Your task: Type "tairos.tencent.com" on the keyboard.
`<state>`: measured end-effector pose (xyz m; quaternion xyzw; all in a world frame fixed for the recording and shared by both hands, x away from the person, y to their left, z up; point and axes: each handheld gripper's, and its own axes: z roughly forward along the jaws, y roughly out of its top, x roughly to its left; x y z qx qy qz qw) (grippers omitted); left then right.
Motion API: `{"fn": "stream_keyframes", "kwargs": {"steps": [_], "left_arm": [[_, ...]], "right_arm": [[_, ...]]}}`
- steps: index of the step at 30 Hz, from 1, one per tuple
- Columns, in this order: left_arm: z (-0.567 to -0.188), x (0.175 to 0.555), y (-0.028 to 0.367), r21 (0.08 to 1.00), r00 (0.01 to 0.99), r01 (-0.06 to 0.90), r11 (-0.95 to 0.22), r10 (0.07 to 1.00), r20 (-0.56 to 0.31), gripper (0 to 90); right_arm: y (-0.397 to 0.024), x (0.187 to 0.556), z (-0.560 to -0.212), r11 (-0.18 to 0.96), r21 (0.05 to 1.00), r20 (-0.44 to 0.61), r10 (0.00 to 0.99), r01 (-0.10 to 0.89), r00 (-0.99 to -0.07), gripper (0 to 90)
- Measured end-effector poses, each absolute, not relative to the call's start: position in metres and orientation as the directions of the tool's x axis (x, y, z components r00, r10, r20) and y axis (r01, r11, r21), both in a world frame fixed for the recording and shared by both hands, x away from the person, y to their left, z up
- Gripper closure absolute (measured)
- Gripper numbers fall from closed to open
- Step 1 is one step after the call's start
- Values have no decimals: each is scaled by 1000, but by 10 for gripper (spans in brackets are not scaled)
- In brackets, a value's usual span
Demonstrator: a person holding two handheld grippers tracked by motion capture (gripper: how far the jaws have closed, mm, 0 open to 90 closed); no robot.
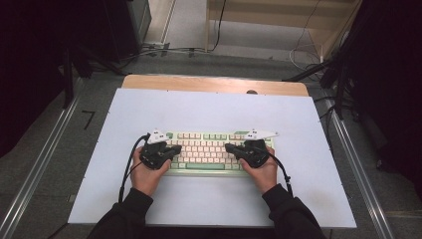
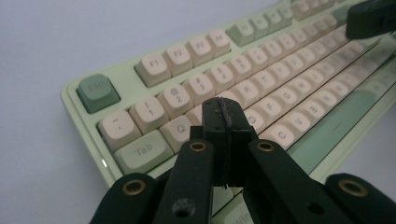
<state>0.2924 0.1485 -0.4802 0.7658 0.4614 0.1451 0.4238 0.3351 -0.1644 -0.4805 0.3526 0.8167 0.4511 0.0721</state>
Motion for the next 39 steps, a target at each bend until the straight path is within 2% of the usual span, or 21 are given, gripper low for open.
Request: {"fn": "stream_keyframes", "kwargs": {"steps": [8,39], "left_arm": [[-480,292,149,798,541,575,-178,815,-208,900],[-480,291,147,813,546,557,-170,813,-203,900]], "right_arm": [[-163,335,-482,349,787,198,638,509,-744,878],[-146,341,-485,363,782,191,635,507,-749,878]]}}
